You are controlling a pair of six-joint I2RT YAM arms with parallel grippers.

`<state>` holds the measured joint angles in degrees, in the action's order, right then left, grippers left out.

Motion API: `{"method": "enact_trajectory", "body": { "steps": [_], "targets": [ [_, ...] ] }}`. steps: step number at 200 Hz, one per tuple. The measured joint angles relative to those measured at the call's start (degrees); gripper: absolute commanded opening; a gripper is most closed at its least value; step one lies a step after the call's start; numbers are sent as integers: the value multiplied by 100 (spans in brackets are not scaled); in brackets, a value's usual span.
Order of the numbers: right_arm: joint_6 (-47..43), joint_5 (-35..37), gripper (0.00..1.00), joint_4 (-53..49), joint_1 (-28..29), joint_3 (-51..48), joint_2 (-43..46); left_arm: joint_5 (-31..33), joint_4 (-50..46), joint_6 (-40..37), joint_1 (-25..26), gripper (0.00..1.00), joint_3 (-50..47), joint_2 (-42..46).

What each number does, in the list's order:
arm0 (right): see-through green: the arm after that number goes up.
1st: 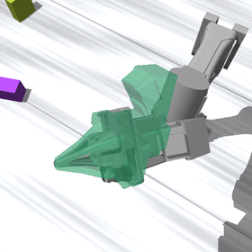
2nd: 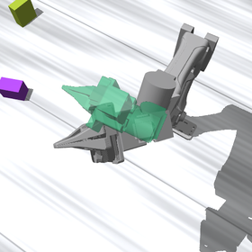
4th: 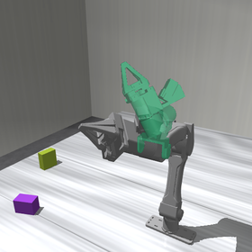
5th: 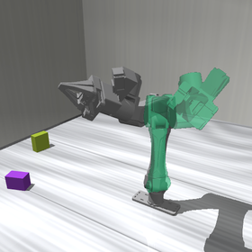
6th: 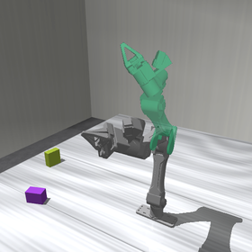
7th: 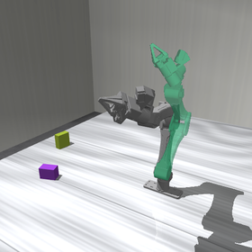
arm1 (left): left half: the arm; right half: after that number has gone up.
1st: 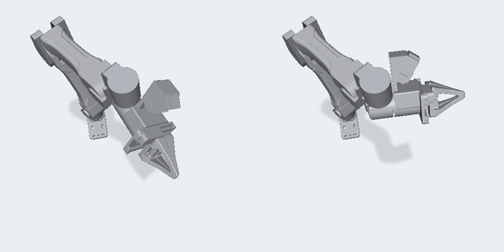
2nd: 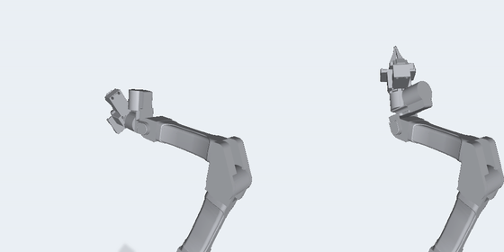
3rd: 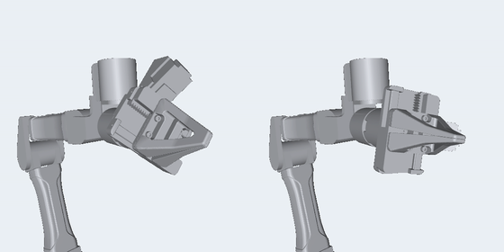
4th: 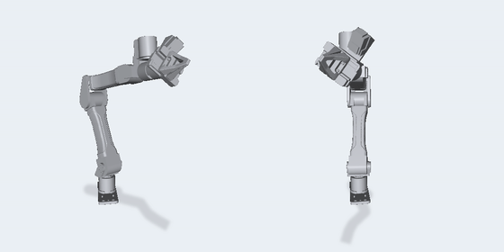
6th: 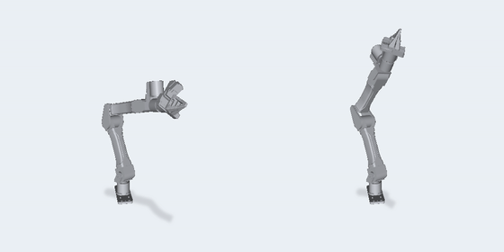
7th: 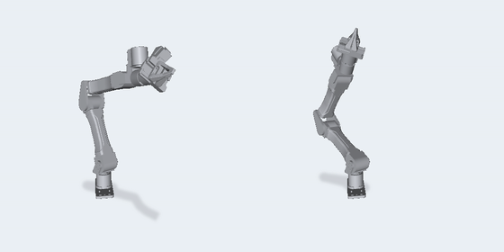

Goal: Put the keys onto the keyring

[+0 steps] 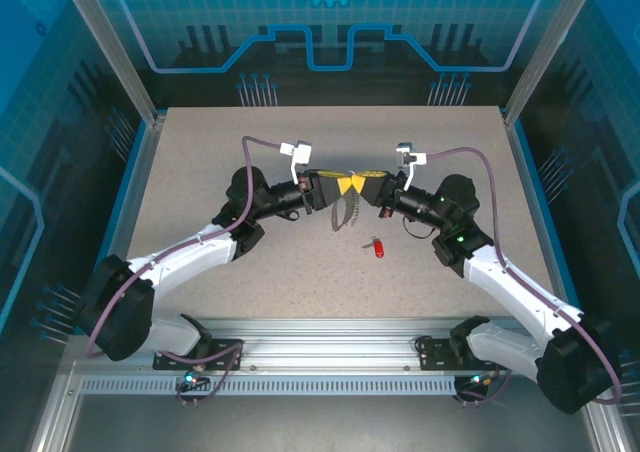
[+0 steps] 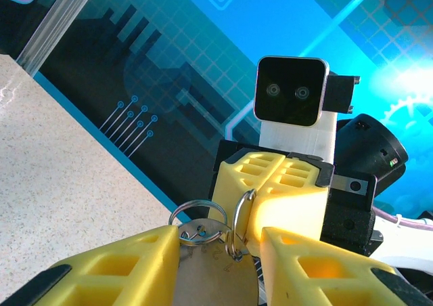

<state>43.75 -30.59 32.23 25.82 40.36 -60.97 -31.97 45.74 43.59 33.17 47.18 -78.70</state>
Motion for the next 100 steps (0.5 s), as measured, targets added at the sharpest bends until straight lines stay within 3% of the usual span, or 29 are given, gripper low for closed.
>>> {"method": "enact_trajectory", "body": {
  "steps": [100],
  "targets": [
    [-2, 2, 0, 0, 0, -13, 0, 131, 166, 4, 2, 21, 0, 42]
  ]
}}
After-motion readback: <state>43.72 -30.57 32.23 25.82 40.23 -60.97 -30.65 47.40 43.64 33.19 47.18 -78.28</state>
